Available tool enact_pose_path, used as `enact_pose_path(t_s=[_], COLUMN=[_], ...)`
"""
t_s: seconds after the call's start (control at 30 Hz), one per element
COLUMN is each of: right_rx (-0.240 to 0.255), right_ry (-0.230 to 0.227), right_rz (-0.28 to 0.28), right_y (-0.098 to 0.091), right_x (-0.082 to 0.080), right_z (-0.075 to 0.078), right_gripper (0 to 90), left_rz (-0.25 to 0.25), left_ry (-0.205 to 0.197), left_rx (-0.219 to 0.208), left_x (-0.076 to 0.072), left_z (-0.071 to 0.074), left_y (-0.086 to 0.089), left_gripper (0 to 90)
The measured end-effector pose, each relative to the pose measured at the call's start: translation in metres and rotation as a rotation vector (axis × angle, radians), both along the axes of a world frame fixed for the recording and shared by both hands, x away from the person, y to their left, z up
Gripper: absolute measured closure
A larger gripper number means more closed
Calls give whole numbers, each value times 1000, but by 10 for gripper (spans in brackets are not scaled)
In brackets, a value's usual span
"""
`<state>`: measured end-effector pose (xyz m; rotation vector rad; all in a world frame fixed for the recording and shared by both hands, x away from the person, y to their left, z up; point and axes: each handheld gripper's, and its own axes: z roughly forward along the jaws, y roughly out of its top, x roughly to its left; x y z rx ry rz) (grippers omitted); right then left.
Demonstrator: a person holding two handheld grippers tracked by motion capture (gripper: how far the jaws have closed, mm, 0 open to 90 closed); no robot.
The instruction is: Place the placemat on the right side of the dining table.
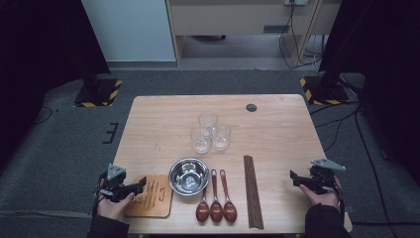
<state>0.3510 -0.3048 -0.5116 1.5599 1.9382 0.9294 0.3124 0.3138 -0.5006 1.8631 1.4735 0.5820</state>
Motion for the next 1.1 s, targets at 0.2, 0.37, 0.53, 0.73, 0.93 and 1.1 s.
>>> enact_pose_path(t_s=[0.2,0.37,0.53,0.73,0.93,1.1], right_rx=[-4,-3,-9,-5,-4,0], right_ry=[6,11,17,22,26,31], right_rz=[-1,-1,1,4,7,8], right_y=[0,1,1,2,3,3], right_x=[0,0,1,1,2,2], right_z=[0,-1,-2,-2,-3,-3], right_gripper=[80,83,87,87,87,87], left_rz=[-10,-17,-20,-24,-31,-32], left_ry=[18,41,58,67,75,85], left_rx=[13,23,37,32,28,21], left_x=[0,1,4,6,8,9], left_z=[-4,-9,-13,-16,-18,-19], left_y=[-4,-8,-11,-12,-15,-15], left_gripper=[151,150,141,133,130,126])
